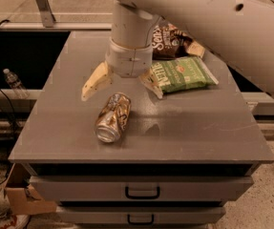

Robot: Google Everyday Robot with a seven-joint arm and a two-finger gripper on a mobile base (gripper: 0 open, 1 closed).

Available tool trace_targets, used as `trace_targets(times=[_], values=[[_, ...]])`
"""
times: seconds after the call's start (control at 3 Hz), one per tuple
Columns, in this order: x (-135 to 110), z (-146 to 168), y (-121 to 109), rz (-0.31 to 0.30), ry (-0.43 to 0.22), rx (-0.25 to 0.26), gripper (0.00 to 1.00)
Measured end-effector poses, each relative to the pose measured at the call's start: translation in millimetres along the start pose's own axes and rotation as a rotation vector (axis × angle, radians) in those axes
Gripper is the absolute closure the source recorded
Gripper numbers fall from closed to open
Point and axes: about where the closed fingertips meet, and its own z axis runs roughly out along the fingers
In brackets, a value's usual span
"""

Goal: Place orange can upright

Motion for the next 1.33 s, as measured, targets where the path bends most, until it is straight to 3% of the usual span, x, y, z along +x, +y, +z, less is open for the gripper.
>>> trace_targets(times=[0.67, 1.33], values=[[-11.7, 17.1, 21.8, 0.065, 0.044, 0.011, 0.00], [1.7, 20.4, 5.5, 0.157, 0.041, -0.009, 0.00]])
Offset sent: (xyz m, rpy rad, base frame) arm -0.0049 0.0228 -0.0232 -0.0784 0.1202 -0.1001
